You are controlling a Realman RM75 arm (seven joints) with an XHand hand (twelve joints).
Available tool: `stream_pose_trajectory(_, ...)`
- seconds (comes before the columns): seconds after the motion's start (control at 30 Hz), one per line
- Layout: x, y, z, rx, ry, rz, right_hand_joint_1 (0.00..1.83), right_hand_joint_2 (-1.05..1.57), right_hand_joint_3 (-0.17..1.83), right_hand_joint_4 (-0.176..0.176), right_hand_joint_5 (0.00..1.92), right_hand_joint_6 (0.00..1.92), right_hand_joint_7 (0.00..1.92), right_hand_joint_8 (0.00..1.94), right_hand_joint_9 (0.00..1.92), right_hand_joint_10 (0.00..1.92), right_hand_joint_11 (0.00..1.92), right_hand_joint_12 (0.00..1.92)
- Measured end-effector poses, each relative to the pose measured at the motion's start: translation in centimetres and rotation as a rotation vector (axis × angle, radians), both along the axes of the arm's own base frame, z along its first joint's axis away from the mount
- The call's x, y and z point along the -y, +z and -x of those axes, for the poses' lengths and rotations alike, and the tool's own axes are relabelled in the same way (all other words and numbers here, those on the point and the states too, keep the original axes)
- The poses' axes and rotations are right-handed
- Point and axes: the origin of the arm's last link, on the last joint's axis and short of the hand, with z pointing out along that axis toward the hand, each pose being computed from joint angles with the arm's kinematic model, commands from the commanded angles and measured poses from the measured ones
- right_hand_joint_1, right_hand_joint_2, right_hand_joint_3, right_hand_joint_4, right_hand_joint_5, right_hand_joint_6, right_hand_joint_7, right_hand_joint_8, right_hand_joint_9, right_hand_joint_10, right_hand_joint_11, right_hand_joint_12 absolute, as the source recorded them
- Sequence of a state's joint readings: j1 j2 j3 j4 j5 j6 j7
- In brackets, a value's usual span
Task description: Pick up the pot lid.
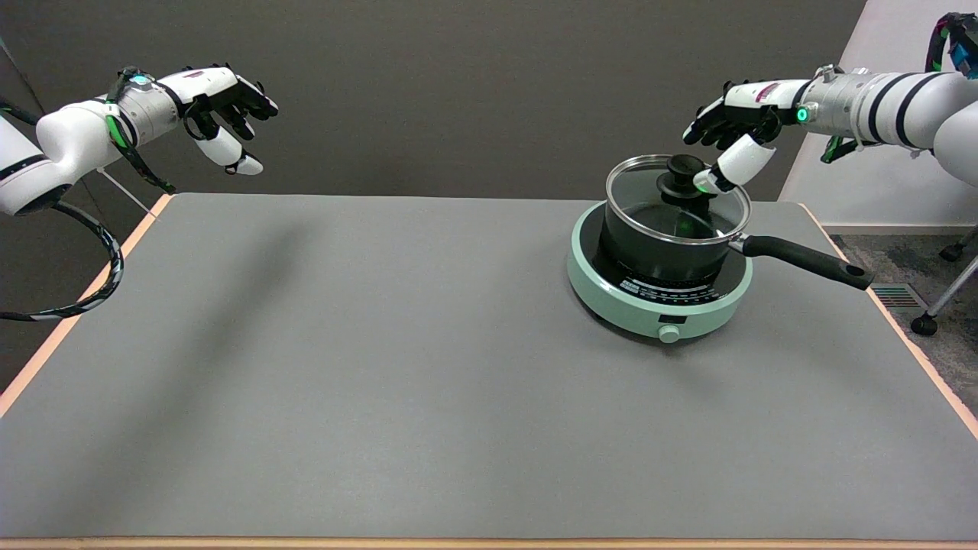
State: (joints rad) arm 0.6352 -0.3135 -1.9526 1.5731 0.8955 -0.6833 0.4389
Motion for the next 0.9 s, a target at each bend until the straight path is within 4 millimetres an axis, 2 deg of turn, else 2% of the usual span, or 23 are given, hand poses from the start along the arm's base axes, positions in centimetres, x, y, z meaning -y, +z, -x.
stream_pose_trajectory(0.43, 0.9, -0.7, -0.5, -0.045, 0.058, -0.036, 0.88, 0.54, 0.93, 0.039, 0.54, 0.32, 0.60, 0.22, 0.63, 0.44, 0.50, 1.14)
stream_pose_trajectory(0.9, 1.9, -2.5, -0.7, -0.066, 0.087, -0.097, 0.89, 0.53, 0.93, 0.030, 0.52, 0.29, 0.60, 0.24, 0.64, 0.46, 0.50, 1.15)
